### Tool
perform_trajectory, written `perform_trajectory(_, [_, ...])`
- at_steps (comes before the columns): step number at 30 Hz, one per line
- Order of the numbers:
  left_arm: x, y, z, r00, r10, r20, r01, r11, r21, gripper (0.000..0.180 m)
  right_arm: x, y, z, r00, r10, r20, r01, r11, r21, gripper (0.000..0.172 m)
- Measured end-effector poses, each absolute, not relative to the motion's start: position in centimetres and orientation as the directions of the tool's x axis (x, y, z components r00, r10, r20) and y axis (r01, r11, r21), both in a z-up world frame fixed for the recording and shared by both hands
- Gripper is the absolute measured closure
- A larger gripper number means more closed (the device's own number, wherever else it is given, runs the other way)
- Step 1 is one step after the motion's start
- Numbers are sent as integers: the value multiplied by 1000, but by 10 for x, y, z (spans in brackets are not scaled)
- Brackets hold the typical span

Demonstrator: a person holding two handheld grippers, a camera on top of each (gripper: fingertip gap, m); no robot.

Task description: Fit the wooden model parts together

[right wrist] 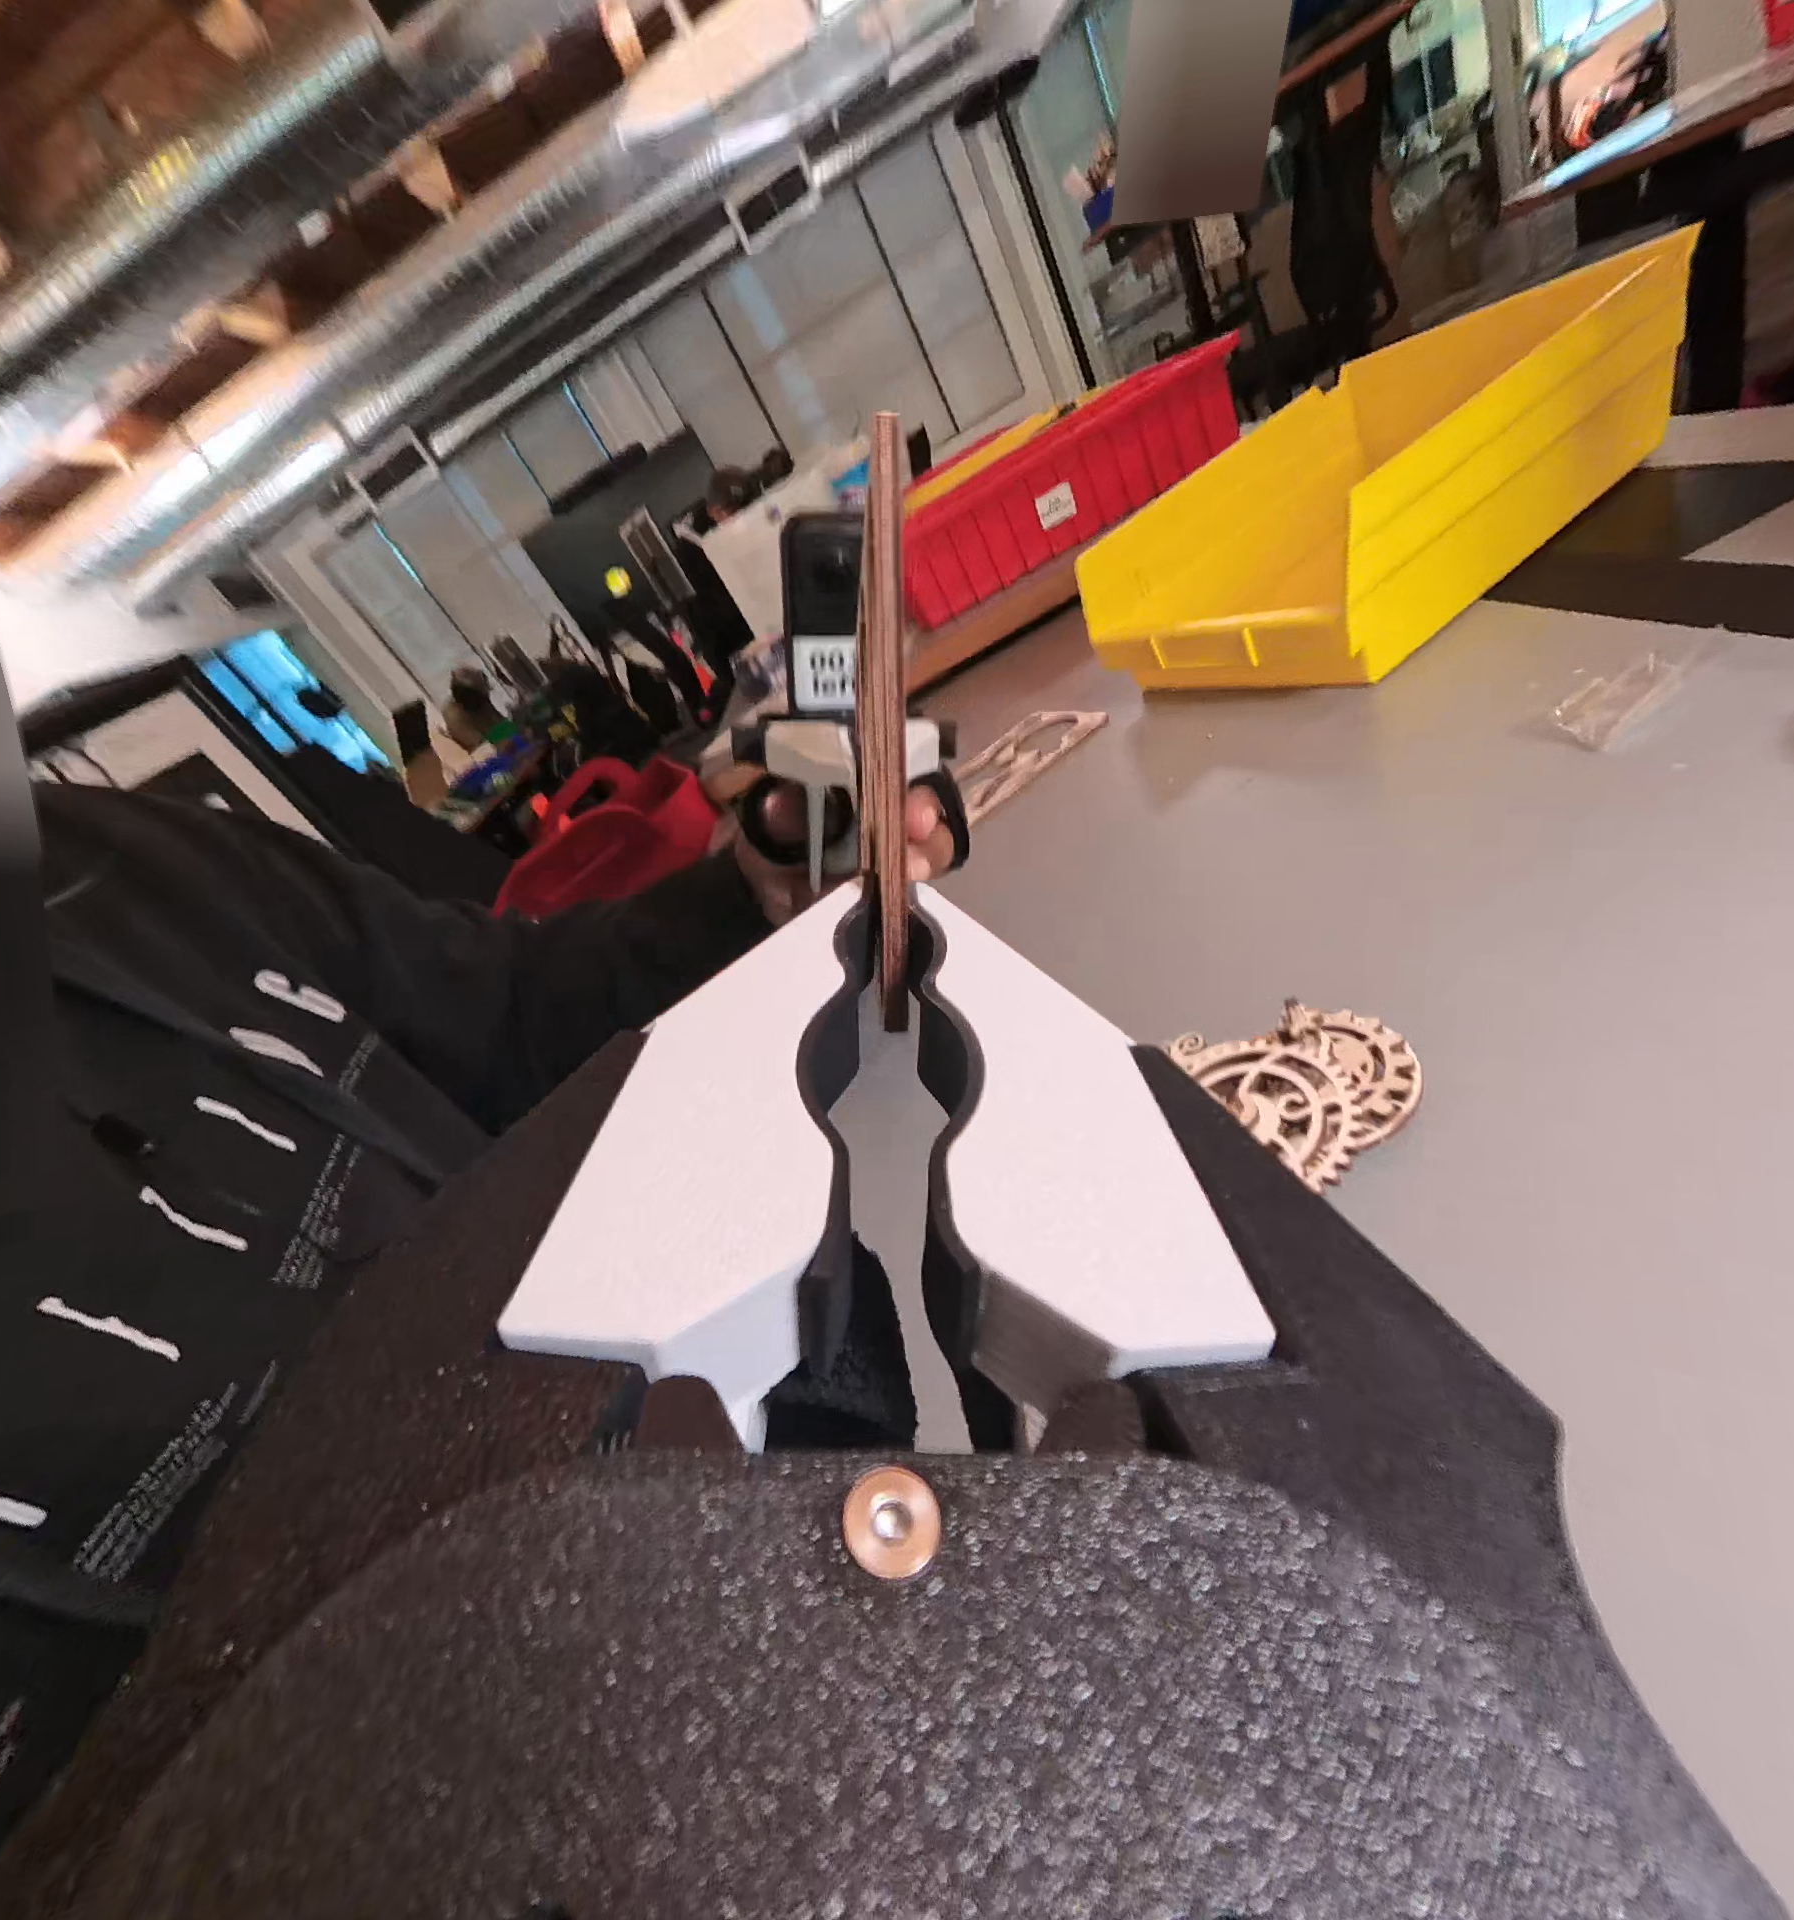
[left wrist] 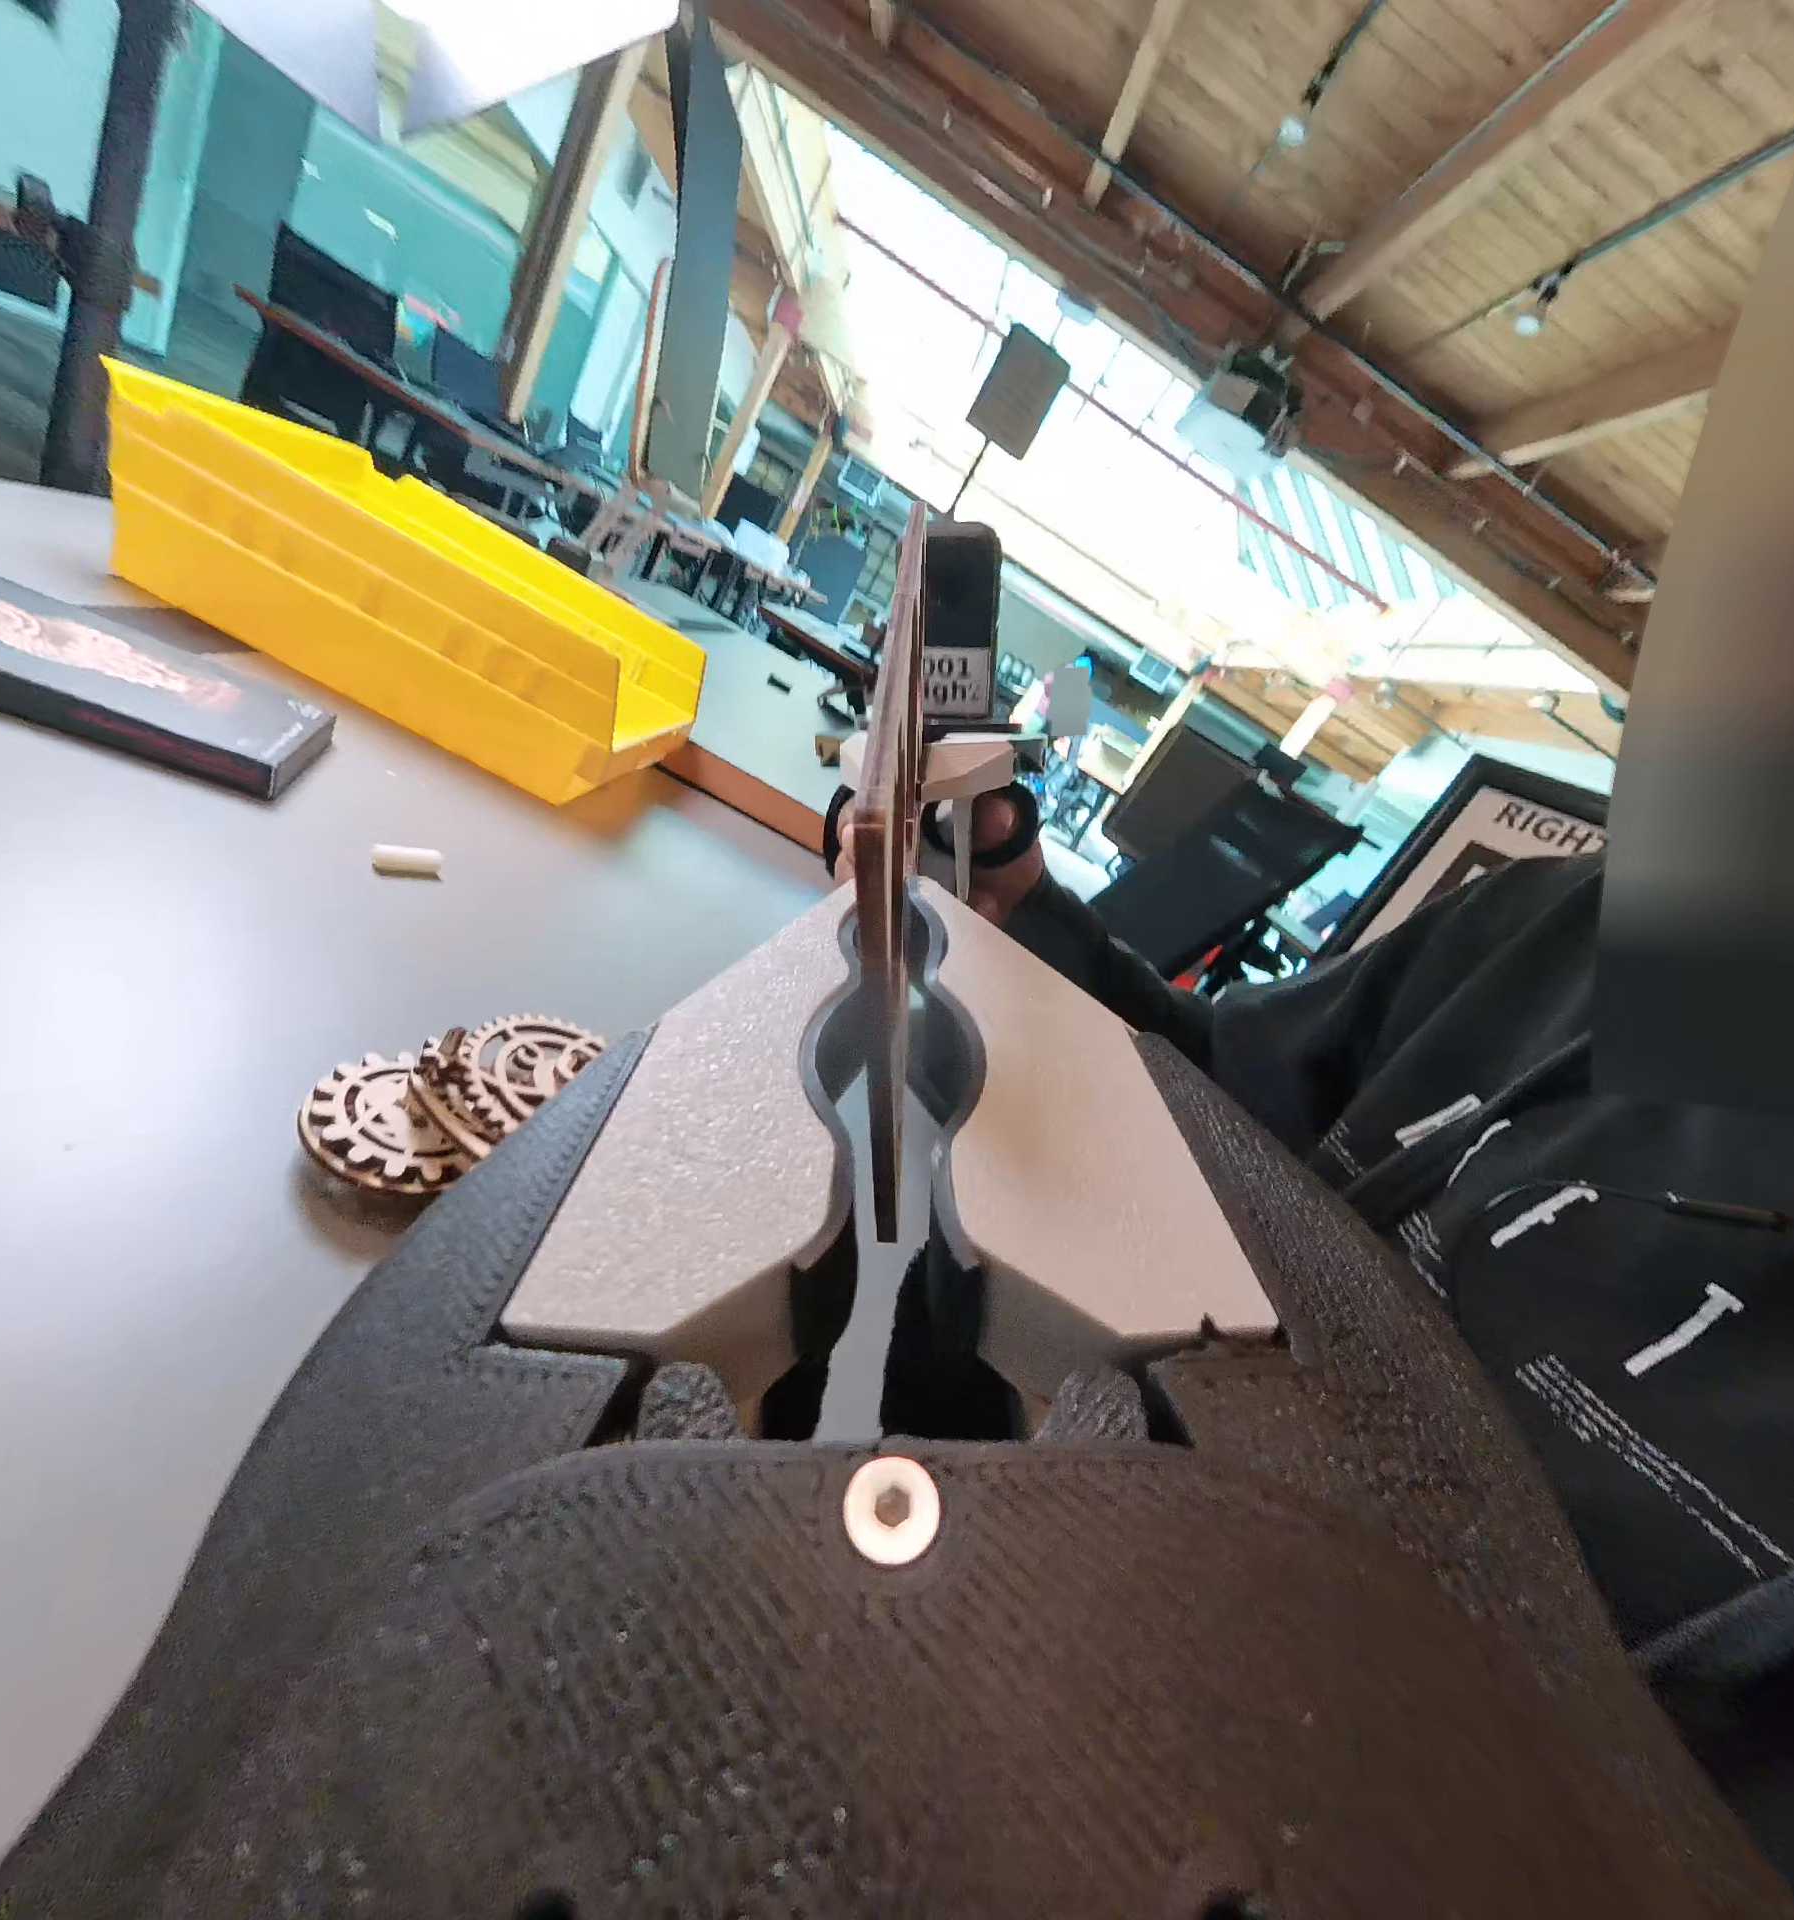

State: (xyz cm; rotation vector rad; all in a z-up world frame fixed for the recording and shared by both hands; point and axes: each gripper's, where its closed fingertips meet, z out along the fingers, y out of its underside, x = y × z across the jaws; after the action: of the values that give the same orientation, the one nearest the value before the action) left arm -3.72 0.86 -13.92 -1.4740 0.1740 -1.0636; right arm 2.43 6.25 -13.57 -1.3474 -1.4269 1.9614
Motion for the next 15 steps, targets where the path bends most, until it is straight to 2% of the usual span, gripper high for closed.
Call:
perform_trajectory(3, [-35, 12, -131, 524, -660, 538, 557, -212, -803, 180, 20, 72, -119, -488, 682, -545, 116, -568, -815, 168])
perform_trajectory(4, [-36, 13, -127, 515, -660, 547, 594, -185, -783, 180, 17, 72, -120, -484, 668, -565, 103, -598, -795, 159])
perform_trajectory(6, [-40, 16, -124, 502, -647, 574, 651, -153, -743, 180, 10, 61, -127, -490, 645, -586, 120, -615, -779, 149])
perform_trajectory(9, [-42, 17, -119, 492, -643, 587, 703, -105, -704, 180, -3, 33, -137, -500, 640, -583, 167, -589, -790, 146])
perform_trajectory(11, [-44, 16, -114, 468, -650, 598, 735, -89, -673, 180, -10, 23, -141, -492, 661, -567, 171, -565, -807, 155])
perform_trajectory(15, [-39, 15, -114, 489, -645, 587, 722, -78, -687, 180, -17, 20, -142, -475, 687, -551, 148, -554, -819, 169])
